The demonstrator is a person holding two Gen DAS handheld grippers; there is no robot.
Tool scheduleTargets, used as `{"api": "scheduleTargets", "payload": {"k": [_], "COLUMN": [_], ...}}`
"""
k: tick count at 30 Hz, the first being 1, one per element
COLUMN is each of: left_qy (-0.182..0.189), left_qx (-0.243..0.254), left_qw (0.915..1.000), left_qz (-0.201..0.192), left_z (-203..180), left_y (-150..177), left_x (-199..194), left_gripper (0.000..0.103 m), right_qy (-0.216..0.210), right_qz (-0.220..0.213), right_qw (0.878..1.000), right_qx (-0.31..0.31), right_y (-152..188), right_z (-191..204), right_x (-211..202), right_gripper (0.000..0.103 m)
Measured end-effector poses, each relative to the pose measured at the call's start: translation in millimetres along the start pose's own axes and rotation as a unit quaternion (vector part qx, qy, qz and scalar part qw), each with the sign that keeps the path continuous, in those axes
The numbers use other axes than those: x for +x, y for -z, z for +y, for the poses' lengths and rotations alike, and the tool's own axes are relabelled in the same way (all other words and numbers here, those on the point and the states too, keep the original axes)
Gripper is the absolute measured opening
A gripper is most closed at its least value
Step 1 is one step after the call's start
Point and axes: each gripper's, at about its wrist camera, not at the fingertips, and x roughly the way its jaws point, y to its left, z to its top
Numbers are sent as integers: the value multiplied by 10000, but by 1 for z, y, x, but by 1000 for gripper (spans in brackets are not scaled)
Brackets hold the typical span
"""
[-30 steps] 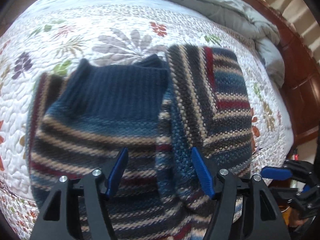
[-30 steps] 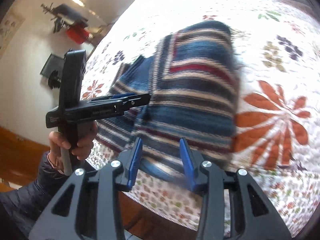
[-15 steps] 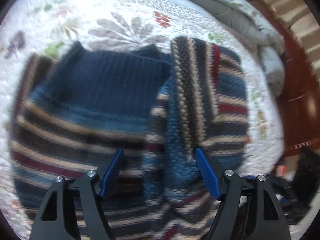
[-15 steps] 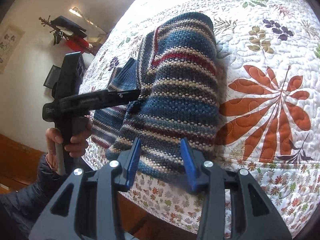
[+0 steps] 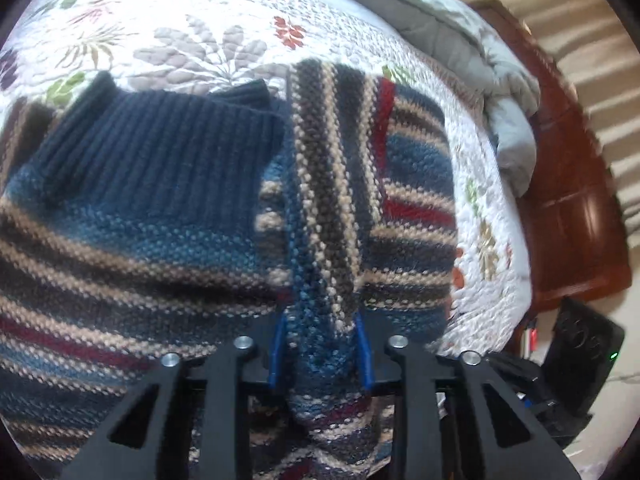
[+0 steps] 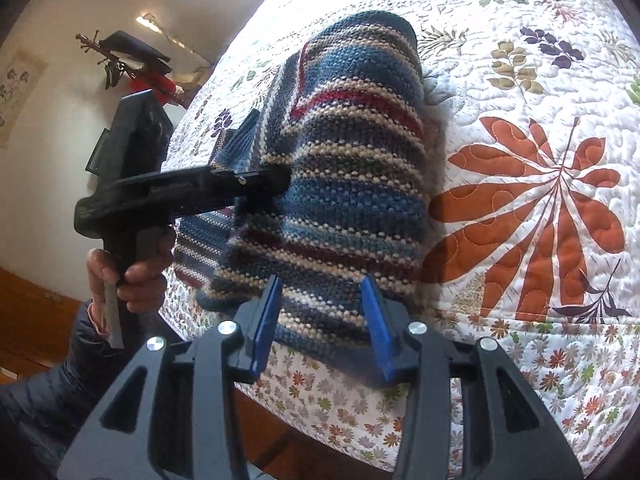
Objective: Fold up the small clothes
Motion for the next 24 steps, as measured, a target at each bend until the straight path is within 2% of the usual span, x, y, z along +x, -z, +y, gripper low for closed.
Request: {"api": "scheduleTargets", "payload": {"k": [2,5,9,15,24], "left_qy": [-9,197,254,65,-337], "left_qx": [39,102,217,161,15], "left_qw": [9999,9990,9979,9967,9937], "left_qz": [-144,-380,-560,-796,-1064], "left_z": [-3,-14,-17,2,54], "left_y": [2,5,3,-1,1], "left_x": [-7,-27,-54,-100,-156], "left_gripper": [24,23,23,23,23], "right_qy": [-42,-71,-35,205,124], "right_qz": [-28,-118,-192,-227,37], "right_qw": [10000,9999,9998,9991,9987], "right_qx": [20,-4,-106,-283,-484], "right_y": [0,2,1,-3,-10], "right_z": [1,6,18,39,63], "right_x": [-1,-6,-14,-11,21], "right_gripper": [45,48,48,48,48]}}
